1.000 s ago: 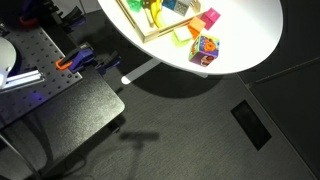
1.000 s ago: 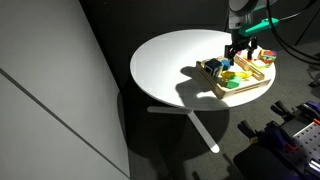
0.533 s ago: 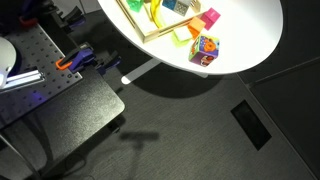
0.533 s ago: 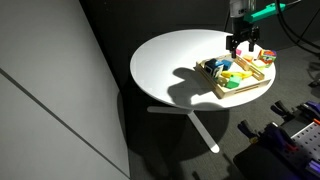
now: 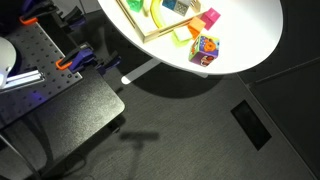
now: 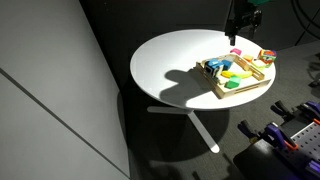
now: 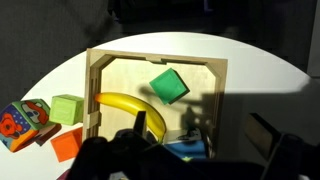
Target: Put the banana in the box
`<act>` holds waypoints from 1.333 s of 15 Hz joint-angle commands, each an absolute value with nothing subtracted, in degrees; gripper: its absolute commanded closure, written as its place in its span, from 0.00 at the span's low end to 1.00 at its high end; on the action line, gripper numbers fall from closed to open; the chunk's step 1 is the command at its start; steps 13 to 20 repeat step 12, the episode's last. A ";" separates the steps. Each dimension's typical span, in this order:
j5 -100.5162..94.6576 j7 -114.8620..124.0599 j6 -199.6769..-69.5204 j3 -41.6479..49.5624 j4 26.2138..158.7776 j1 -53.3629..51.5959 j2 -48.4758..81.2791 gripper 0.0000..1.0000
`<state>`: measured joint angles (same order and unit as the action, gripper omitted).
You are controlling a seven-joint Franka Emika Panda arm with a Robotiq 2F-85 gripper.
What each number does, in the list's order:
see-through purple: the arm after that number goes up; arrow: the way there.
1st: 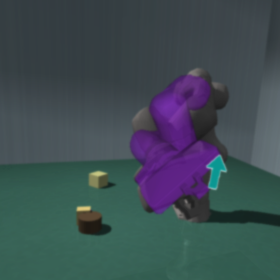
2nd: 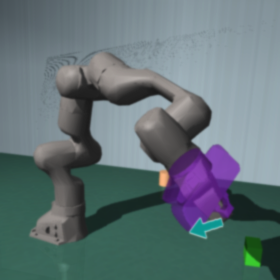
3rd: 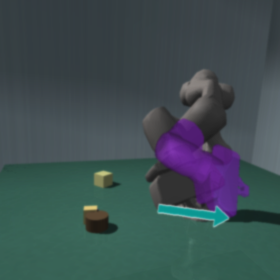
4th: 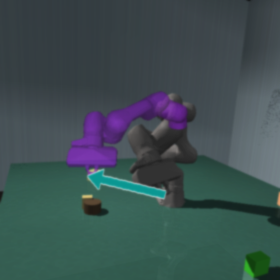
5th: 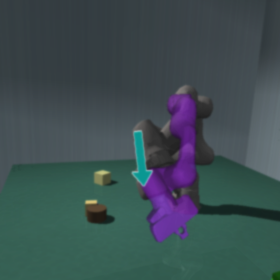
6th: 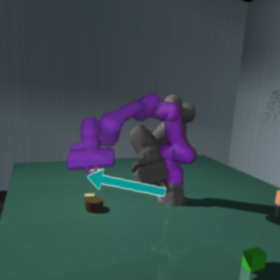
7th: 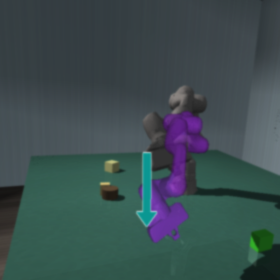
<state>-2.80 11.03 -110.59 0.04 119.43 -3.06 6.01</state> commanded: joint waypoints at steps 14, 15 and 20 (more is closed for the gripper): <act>-0.90 11.36 -119.40 -1.05 124.64 -2.59 0.10 0.00; -0.90 11.36 -119.40 -1.05 124.64 -2.59 0.10 0.00; -0.90 11.36 -119.40 -1.05 124.64 -2.59 0.10 0.00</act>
